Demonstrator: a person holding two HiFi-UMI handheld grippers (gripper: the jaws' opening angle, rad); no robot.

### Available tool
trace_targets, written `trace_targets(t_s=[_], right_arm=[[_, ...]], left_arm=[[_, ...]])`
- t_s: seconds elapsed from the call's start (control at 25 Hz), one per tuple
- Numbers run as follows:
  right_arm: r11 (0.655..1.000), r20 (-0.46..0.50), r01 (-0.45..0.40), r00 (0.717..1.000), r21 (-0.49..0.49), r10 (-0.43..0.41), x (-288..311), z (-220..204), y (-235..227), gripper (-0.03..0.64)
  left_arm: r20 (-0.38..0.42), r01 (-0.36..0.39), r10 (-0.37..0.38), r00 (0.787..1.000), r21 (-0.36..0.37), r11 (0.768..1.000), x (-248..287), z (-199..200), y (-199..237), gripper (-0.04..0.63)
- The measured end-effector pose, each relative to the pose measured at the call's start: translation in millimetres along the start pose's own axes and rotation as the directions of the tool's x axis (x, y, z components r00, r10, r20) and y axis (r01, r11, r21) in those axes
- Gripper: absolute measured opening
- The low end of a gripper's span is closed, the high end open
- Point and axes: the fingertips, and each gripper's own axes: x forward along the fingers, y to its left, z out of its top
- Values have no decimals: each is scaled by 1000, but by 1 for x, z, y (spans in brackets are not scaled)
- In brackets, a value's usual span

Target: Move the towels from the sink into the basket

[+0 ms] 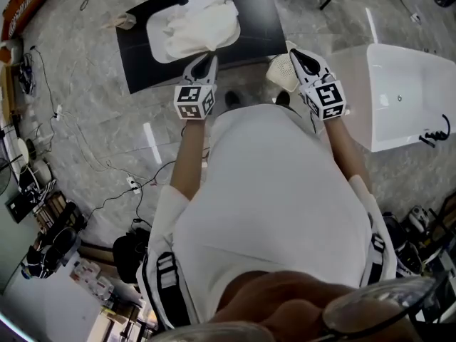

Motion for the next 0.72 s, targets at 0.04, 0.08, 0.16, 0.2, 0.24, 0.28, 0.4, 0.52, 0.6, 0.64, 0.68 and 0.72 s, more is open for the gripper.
trace_targets(t_s=[0.04, 0.08, 0.16, 0.2, 0.24, 0.28, 0.4, 0.52, 0.6, 0.64, 0.68, 0.72], right_arm=[[1000, -14, 7, 1000, -5, -7, -1, -3, -1, -3], [1000, -28, 17, 999, -2, -17, -3, -7, 0, -3], [999, -53, 45, 998, 24, -43, -5, -17, 1, -3], [997, -62, 59, 996, 40, -57, -4, -22, 0, -3], [996, -70, 75, 995, 55, -71, -2, -27, -1, -3], [993, -79, 91, 993, 71, -86, 0, -31, -3, -3], [984, -112, 141, 985, 113, -128, 2, -43, -5, -3], [971, -146, 187, 975, 150, -165, 5, -52, -4, -3], [960, -171, 217, 967, 175, -188, 6, -60, -2, -3], [955, -184, 231, 963, 188, -196, 7, -64, -1, -3], [950, -196, 241, 959, 198, -202, 8, -69, 0, -3], [947, -208, 248, 956, 206, -205, 9, -74, 1, -3]], left_arm=[[-14, 9, -9, 1000, 17, 1000, 6, -1, 2, 23], [-34, 20, -19, 999, 33, 999, 11, -4, 3, 23], [-80, 38, -33, 996, 58, 998, 21, -8, 9, 23], [-102, 43, -35, 994, 67, 997, 28, -9, 14, 23], [-124, 48, -38, 992, 77, 996, 37, -12, 20, 25], [-145, 55, -42, 988, 87, 995, 47, -18, 27, 30], [-224, 88, -59, 973, 122, 989, 79, -45, 50, 166], [-305, 117, -59, 951, 175, 978, 109, -66, 71, 166], [-362, 131, -39, 932, 233, 964, 132, -84, 87, 210], [-389, 140, -27, 921, 265, 954, 145, -95, 95, 228], [-414, 147, -12, 910, 296, 944, 158, -104, 103, 245], [-434, 152, 4, 901, 324, 934, 172, -113, 111, 264]])
